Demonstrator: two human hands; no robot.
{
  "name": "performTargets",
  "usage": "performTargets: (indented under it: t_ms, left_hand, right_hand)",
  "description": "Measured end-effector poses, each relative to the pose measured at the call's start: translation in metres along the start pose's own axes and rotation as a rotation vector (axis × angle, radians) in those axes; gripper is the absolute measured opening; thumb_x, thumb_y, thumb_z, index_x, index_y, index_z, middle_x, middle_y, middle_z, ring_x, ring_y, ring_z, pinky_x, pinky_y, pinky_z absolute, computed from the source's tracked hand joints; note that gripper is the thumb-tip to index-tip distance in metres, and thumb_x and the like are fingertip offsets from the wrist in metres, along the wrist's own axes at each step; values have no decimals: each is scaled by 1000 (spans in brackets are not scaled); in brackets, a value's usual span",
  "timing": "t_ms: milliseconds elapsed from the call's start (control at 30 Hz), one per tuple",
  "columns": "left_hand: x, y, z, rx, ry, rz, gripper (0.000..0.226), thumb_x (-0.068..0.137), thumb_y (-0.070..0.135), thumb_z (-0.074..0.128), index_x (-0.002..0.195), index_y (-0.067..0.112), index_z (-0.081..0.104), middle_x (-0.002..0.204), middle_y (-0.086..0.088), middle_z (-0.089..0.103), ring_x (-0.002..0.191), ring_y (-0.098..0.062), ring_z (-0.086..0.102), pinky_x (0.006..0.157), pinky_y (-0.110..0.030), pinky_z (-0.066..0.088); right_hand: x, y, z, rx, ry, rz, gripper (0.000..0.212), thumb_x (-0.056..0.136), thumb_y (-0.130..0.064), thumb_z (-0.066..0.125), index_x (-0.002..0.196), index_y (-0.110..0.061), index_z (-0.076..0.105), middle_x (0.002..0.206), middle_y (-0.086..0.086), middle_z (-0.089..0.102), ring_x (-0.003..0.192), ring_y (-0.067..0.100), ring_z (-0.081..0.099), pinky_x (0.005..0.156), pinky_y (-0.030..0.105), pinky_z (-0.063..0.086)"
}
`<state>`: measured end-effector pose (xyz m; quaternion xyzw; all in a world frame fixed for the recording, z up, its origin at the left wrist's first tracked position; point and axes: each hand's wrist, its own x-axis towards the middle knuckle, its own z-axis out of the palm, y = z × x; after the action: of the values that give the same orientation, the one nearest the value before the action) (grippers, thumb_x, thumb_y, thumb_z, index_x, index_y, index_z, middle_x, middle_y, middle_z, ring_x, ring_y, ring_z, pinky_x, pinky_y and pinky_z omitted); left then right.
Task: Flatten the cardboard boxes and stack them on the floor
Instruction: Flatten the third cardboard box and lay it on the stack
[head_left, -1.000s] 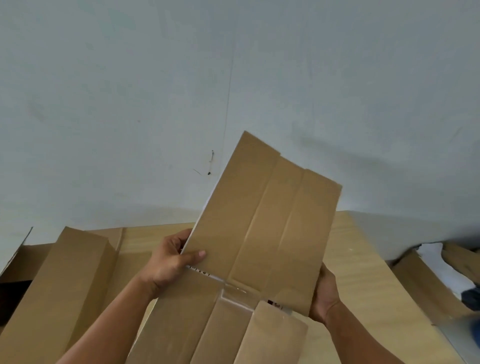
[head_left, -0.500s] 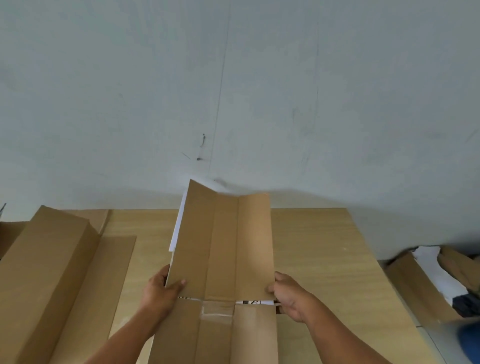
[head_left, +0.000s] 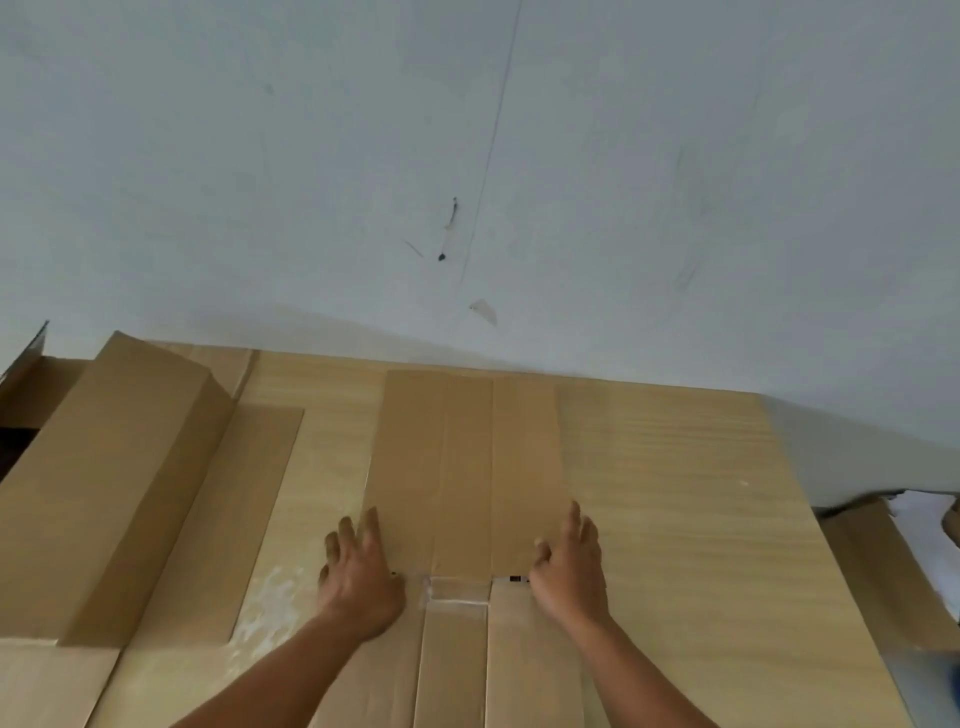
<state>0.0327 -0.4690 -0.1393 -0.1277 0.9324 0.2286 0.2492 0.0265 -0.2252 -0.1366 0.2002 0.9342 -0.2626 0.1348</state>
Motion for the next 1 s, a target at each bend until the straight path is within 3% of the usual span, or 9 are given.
performTargets:
  t_ms: [100, 200, 300, 433, 533, 667, 733, 900, 1000]
  left_hand:
    - [-5, 11, 17, 227, -22, 192, 82, 96, 45, 43, 156, 29, -10, 161, -10, -26, 149, -39, -19, 120, -54, 3]
    - [-5, 16, 39, 375, -91, 343, 66, 100, 50, 23, 154, 38, -13, 156, -2, -38, 145, -33, -30, 118, -57, -8]
    - [-1, 10, 60, 463, -176, 359, 72, 81, 63, -10, 147, 39, -29, 143, 4, -56, 132, -28, -52, 116, -58, -15]
    - [6, 1, 70, 516, -213, 327, 66, 74, 70, -26, 130, 42, -47, 131, 7, -65, 117, -22, -62, 114, -59, -20]
    - [5, 2, 70, 519, -203, 324, 68, 77, 69, -20, 134, 41, -44, 141, 6, -57, 125, -24, -57, 114, -59, -20]
    - [2, 0, 65, 524, -180, 313, 67, 95, 65, 3, 146, 38, -32, 149, 6, -48, 137, -24, -45, 116, -58, -16]
    - [0, -2, 63, 517, -154, 304, 69, 95, 65, 4, 147, 37, -31, 150, 8, -47, 138, -21, -44, 116, -58, -17]
    - [-2, 2, 66, 470, -131, 238, 68, 96, 62, 4, 147, 34, -31, 149, 8, -47, 139, -20, -42, 114, -61, -18]
    - [0, 5, 66, 488, -177, 201, 68, 96, 63, 4, 146, 34, -32, 149, 9, -48, 138, -20, -43, 112, -66, -15]
  right_hand:
    - [-10, 0, 23, -234, 137, -358, 64, 92, -29, 49, 151, -12, 31, 155, 19, 33, 143, 37, 33, 113, 46, 35]
    - [-23, -1, 59, -331, -14, -589, 60, 92, -34, 44, 149, -19, 34, 159, 11, 30, 144, 33, 32, 117, 46, 30]
    - [-29, 4, 90, -377, -111, -618, 58, 94, -36, 39, 148, -16, 35, 162, 6, 22, 148, 29, 23, 119, 45, 24]
    - [-23, 24, 101, -373, -128, -680, 61, 101, -38, 33, 155, -13, 20, 165, 4, 5, 151, 19, -8, 117, 39, 0]
    - [-20, 26, 96, -371, -145, -712, 61, 102, -37, 30, 156, -11, 17, 165, 3, 4, 151, 18, -7, 118, 39, 4]
    - [-21, 41, 85, -423, -62, -575, 62, 99, -40, 34, 150, -5, 34, 161, 9, 22, 148, 25, 21, 117, 43, 14]
    - [-19, 55, 76, -431, -15, -517, 67, 99, -46, 31, 150, -3, 32, 161, 11, 23, 148, 26, 21, 119, 43, 12]
    - [-19, 53, 71, -462, -79, -446, 70, 100, -51, 19, 151, -4, 27, 162, 10, 18, 149, 23, 13, 118, 42, 4]
    - [-17, 47, 66, -472, -113, -395, 69, 100, -54, 17, 150, -9, 30, 161, 5, 18, 146, 22, 19, 117, 40, 0]
